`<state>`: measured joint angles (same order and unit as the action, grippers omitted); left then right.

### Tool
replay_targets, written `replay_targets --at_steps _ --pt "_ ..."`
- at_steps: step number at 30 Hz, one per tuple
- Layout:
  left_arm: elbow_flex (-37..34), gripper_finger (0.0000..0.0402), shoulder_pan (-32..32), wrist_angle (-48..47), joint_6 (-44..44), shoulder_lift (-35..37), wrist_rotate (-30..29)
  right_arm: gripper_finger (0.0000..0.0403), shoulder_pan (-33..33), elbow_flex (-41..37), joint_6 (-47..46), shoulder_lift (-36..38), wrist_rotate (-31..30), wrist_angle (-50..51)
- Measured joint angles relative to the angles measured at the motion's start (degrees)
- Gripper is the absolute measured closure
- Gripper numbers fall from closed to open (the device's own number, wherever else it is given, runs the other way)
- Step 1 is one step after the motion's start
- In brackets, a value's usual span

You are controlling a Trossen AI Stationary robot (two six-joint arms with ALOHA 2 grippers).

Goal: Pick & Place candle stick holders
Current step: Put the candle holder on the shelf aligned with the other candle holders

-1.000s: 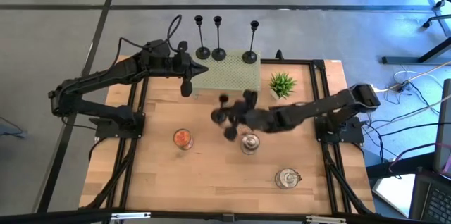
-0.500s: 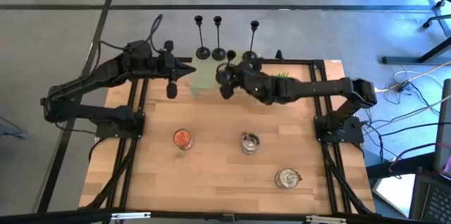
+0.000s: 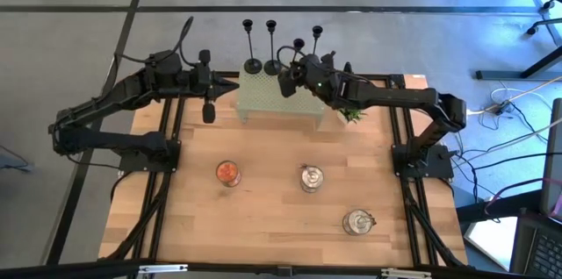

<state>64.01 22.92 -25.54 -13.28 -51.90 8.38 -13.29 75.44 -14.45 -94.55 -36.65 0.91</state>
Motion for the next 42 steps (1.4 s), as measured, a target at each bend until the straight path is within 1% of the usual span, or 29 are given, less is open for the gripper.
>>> replay_targets --at_steps 2,9,15,20,33,35,38,42 --pt "0.0 0.0396 0.0 0.0 0.0 -0.1 0.0 0.0373 -0.2 0.0 -0.1 -0.8 0.0 0.1" --pt "0.0 0.0396 0.0 0.0 0.0 -0.1 0.0 0.0373 -1.2 -0.1 0.8 -4.2 -5.5 -2.9" --pt "0.0 0.0396 0.0 0.0 0.0 -0.1 0.0 0.0373 -3.2 -0.1 -0.1 -4.1 -5.6 -3.9" --pt "0.0 0.0396 0.0 0.0 0.0 -0.1 0.0 0.0373 -4.4 -0.1 -0.3 -4.1 -2.5 -3.7" --pt "0.0 0.0396 0.0 0.0 0.0 -0.1 0.0 0.0373 -6.2 -0.1 -0.2 -4.1 -1.6 -3.3" --pt "0.0 0.0396 0.0 0.0 0.0 -0.1 0.0 0.0373 -6.2 -0.1 -0.1 -4.1 -0.6 -3.2" --pt "0.0 0.0396 0.0 0.0 0.0 -0.1 0.0 0.0373 -6.3 -0.1 -0.1 -4.1 2.6 -3.3" --pt "0.0 0.0396 0.0 0.0 0.0 -0.1 0.0 0.0373 -6.4 -0.1 -0.1 -4.1 2.2 -3.3"
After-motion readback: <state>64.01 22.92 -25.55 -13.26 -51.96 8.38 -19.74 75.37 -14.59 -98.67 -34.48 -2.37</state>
